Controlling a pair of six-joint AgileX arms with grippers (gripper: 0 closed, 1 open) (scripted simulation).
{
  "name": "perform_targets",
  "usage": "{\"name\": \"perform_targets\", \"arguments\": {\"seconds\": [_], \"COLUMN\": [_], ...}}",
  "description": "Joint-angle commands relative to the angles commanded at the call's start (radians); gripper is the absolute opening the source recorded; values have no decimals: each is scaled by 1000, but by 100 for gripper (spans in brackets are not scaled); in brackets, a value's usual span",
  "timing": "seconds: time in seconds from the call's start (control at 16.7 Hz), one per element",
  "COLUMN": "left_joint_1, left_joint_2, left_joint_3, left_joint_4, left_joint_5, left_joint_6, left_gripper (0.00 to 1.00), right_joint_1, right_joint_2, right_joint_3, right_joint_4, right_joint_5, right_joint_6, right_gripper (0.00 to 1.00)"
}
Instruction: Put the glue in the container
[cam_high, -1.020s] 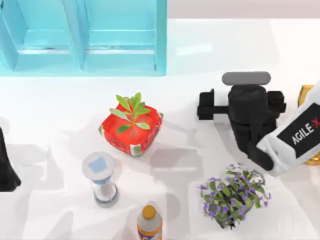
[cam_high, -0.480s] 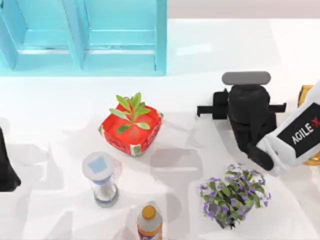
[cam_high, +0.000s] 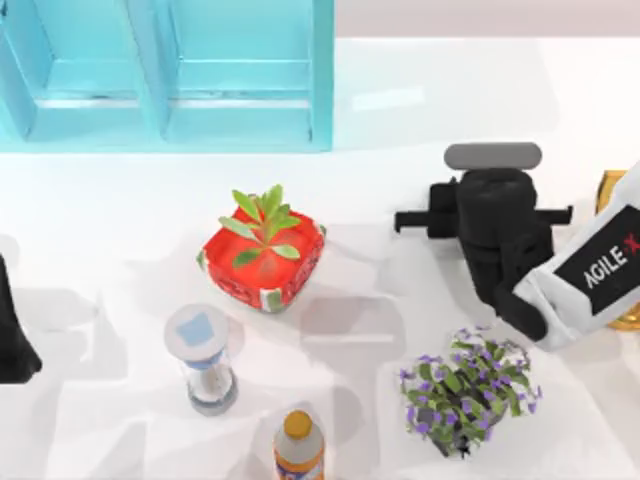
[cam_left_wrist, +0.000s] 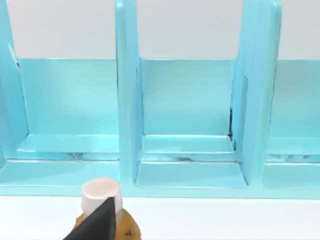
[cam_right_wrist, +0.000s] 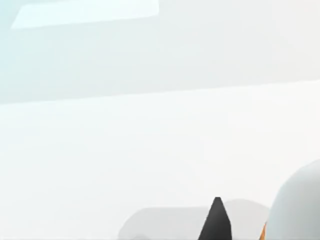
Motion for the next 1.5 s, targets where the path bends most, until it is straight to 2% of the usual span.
{"name": "perform_targets", "arguments": {"seconds": [0.36, 1.14, 1.5], "left_joint_1": [0, 0, 0], "left_joint_2": [0, 0, 0], "left_joint_3": [0, 0, 0], "left_joint_4": [0, 0, 0], "left_joint_5": [0, 0, 0], "left_joint_6": [0, 0, 0], "left_gripper": [100, 100, 100], "right_joint_1": [-1, 3, 2], "right_joint_2": [-16, -315, -319], "right_joint_3": [0, 50, 52], "right_joint_4": [-15, -371, -376], "right_joint_5": [0, -5, -5], "right_joint_6": [3, -1, 3], "right_gripper": [0, 0, 0]}}
